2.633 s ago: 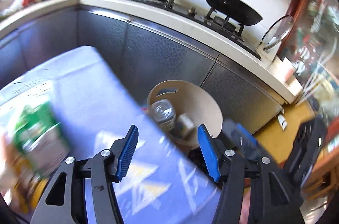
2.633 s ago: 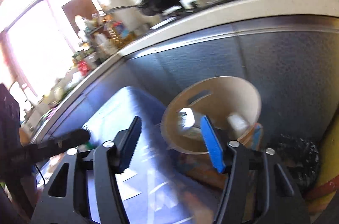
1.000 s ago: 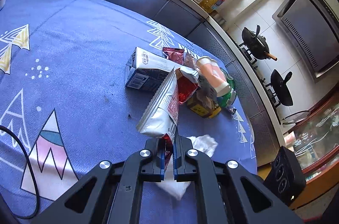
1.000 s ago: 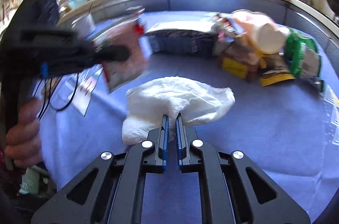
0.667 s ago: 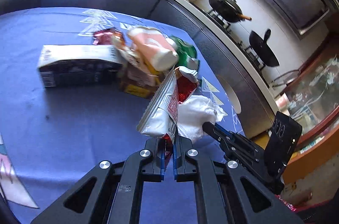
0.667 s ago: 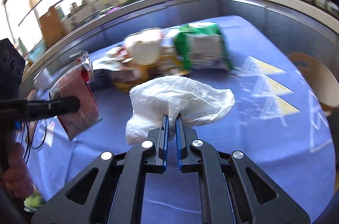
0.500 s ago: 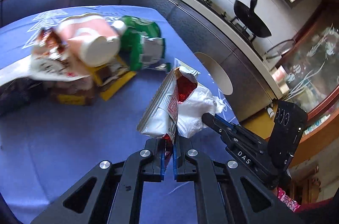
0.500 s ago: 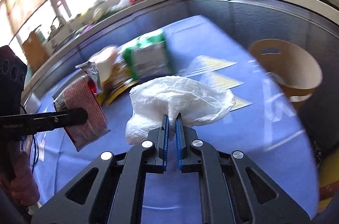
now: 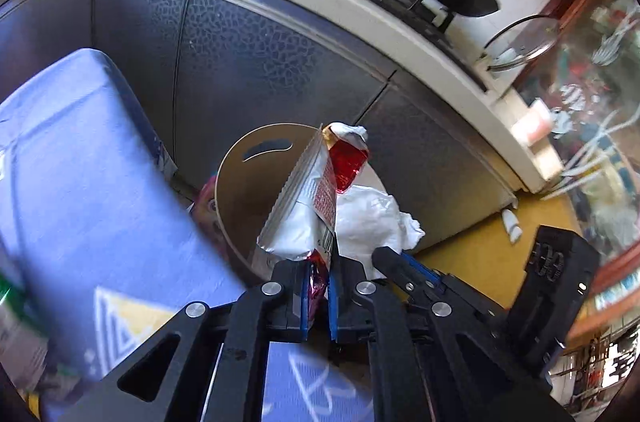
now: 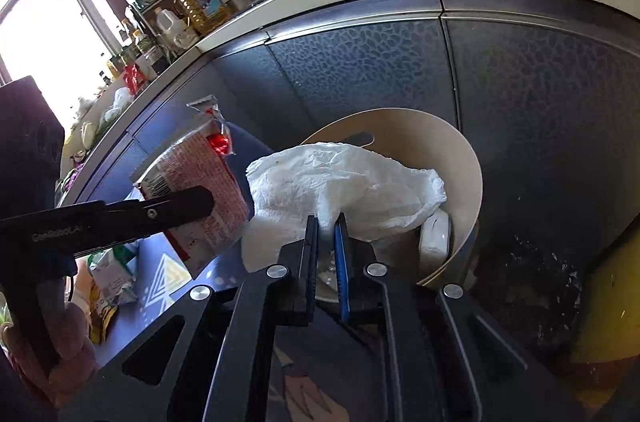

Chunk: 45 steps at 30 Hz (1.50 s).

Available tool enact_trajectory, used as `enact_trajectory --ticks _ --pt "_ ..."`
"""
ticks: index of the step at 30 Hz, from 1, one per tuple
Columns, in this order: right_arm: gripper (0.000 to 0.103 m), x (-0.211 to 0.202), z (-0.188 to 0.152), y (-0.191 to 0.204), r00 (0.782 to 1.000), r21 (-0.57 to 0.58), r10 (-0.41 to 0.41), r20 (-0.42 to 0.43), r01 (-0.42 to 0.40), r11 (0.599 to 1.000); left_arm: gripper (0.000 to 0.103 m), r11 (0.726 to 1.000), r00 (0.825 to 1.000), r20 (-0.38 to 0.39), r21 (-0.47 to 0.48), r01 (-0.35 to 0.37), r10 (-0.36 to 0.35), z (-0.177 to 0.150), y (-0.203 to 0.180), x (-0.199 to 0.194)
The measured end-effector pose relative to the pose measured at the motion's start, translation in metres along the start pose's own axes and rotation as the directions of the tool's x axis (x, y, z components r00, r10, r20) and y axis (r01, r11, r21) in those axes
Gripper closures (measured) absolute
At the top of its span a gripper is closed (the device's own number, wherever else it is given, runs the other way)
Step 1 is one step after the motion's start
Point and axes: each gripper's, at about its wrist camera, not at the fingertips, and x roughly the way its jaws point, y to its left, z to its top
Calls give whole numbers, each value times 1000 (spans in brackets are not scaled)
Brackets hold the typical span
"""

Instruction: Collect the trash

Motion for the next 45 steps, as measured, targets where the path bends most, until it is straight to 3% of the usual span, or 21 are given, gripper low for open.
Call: enact_trajectory --ticks 1,2,3,5,8,14,20,26,32,39,45 --pt "83 8 3 -5 1000 8 -3 -5 3 1000 93 1000 1000 -6 -10 -14 14 2 4 7" --pt "72 13 5 -7 1000 15 -6 -8 6 1000 79 999 1000 -12 -24 -26 26 4 7 15" --pt "69 17 5 -9 1000 18 -14 -5 14 1000 62 998 999 -20 -42 -37 36 6 10 22" --pt "58 23 6 -12 999 13 -33 0 33 999 56 995 998 -27 -75 -62 60 8 16 32" --pt "56 22 3 -12 999 22 -29 17 29 999 56 993 997 -42 -90 -74 70 7 22 37" --pt "56 5 -7 -7 999 55 -12 42 10 998 56 991 992 10 -33 -128 129 -12 20 15" --pt "56 -26 -29 24 997 26 26 79 -28 999 56 970 965 117 31 -239 234 -45 17 -29" --pt "54 -46 -67 70 994 -3 90 68 -90 996 56 934 916 199 5 -357 349 -91 29 -82" --pt "53 -47 -109 136 986 -80 165 -1 -164 983 56 886 854 236 -102 -453 463 -142 66 -140" --pt "52 -48 -157 234 965 -260 240 -105 -260 930 56 806 770 248 -257 -533 588 -201 125 -208" --pt "51 -54 -195 292 952 -360 263 -159 -304 882 56 746 717 242 -369 -555 653 -246 169 -251"
